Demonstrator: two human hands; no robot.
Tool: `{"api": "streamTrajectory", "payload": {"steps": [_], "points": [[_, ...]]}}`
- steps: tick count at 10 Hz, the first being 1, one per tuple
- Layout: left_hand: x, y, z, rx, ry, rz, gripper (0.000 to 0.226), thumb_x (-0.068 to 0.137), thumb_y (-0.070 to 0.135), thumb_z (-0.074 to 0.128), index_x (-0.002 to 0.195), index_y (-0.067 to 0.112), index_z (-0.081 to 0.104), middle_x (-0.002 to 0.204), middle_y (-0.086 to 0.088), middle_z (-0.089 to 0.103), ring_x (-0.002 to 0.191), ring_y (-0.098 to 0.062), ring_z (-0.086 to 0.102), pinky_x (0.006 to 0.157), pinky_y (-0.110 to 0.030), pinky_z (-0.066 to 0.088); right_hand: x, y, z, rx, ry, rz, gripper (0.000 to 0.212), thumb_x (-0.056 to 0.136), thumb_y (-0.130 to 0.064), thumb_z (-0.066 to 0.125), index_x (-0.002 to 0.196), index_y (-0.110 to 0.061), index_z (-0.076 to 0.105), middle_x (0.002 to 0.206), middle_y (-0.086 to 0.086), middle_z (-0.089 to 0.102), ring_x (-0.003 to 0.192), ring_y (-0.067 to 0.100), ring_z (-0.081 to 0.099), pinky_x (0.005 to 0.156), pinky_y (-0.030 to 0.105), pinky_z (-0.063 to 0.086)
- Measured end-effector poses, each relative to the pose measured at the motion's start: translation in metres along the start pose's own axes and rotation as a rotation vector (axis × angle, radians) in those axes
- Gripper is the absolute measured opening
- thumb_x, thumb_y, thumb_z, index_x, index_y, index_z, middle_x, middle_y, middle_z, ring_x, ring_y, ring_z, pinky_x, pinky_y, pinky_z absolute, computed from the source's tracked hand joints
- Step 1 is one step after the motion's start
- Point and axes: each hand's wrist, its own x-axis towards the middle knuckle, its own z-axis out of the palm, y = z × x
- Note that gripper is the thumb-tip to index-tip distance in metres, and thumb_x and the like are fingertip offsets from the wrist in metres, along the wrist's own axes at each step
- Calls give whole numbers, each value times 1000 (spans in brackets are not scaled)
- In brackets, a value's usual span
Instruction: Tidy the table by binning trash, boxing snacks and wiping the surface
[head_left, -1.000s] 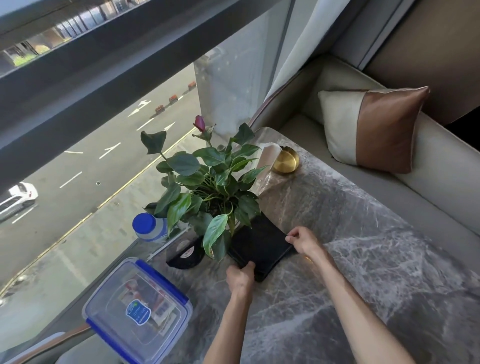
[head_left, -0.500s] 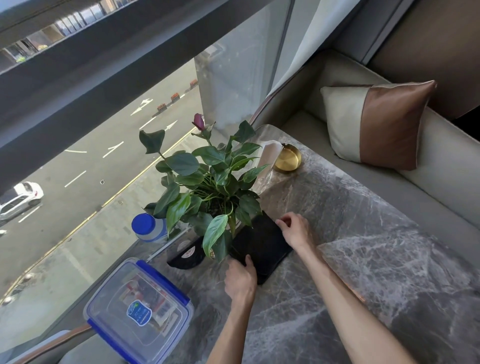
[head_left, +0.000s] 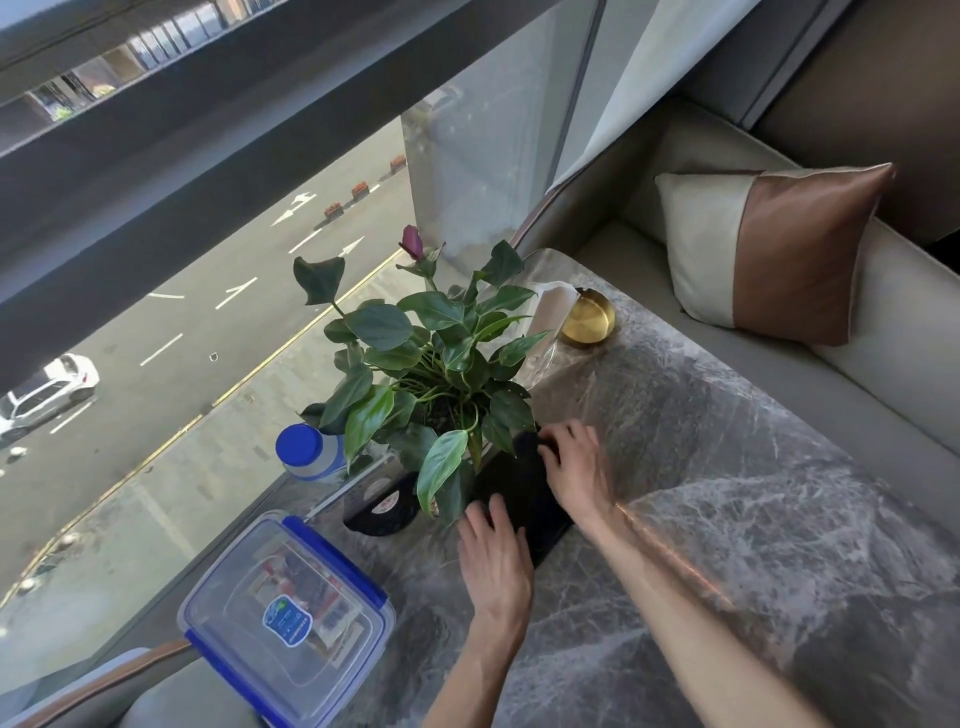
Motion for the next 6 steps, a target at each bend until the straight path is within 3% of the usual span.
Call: {"api": "streamTrajectory", "payload": {"steps": [1, 2, 3, 5, 6], "points": [[-3, -10, 7, 90, -5, 117, 57, 91, 32, 57, 144, 17, 42, 149, -15, 41, 124, -33, 51, 100, -43, 45, -57, 8, 0, -78, 10, -110, 23, 90, -24, 57, 111, -24, 64, 109, -10, 65, 102, 15, 58, 86, 32, 49], [-1, -21, 12, 153, -129, 178, 62, 96, 35, 48, 152, 27, 23, 161, -13, 19, 142, -32, 31, 111, -45, 33, -105, 17, 7, -128, -155, -98, 42, 92, -30, 53, 134, -26, 54, 137, -5, 56, 126, 19, 50, 103, 36, 45], [0, -31, 12, 227, -227, 220, 70, 96, 40, 45, 154, 33, 7, 164, -7, 4, 149, -28, 13, 116, -43, 27, -120, 19, 8, -164, -354, -64, 61, 94, -35, 48, 151, -27, 27, 159, -4, 25, 148, 21, 20, 120, 41, 25], [10, -33, -13, 305, -374, 284, 70, 95, 39, 47, 154, 30, 9, 162, -10, 3, 148, -33, 10, 114, -47, 33, -98, 4, -19, -247, -582, -6, 63, 96, -43, 43, 153, -30, 19, 163, -4, 14, 150, 25, 12, 119, 46, 16], [9, -33, -33, 213, -441, 278, 63, 97, 34, 47, 152, 24, 20, 160, -11, 12, 147, -34, 15, 113, -50, 35, -105, -2, -31, -206, -636, 47, 62, 96, -45, 43, 152, -31, 20, 164, -1, 7, 151, 26, 5, 121, 46, 13]]}}
